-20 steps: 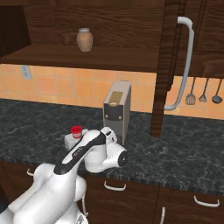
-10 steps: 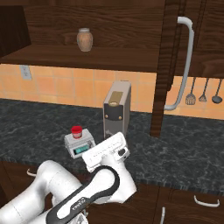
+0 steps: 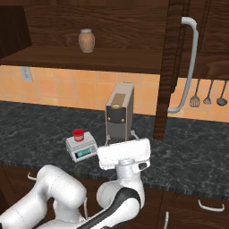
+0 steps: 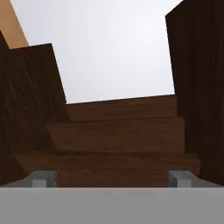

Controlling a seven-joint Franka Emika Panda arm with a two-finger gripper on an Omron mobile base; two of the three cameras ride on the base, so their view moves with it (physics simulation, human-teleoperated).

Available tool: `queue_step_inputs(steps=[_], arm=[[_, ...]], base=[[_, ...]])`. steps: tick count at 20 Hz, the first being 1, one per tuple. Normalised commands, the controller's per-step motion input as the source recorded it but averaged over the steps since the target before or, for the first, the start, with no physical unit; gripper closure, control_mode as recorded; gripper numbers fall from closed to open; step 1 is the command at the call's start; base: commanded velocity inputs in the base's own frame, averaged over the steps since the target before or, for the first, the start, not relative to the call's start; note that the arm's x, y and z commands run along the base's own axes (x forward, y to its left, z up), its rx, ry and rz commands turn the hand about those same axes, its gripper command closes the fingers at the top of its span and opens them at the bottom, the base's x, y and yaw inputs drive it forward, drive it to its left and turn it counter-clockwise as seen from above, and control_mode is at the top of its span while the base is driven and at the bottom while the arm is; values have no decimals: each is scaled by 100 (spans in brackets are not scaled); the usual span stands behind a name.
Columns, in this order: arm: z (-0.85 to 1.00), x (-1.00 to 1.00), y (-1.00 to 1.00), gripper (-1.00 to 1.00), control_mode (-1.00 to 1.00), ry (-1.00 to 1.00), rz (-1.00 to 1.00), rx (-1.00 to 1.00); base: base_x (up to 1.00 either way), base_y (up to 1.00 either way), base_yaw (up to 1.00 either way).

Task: Pick the jam and place it on the digital scale for weighing, and close the cabinet.

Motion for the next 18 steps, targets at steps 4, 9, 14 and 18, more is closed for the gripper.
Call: queue_step_inputs(steps=[4,9,14,18], arm=[[77,-28,-96,-100,-100,-20,2,18],[70,-44,-96,-100,-100,-11,7,12],[15,-35,-59,-100,-100,3,8,0],[-18,-19,-63,-100,-100,2,11,0]], base=[[0,0,0],[0,0,0],[0,0,0],[0,0,0]])
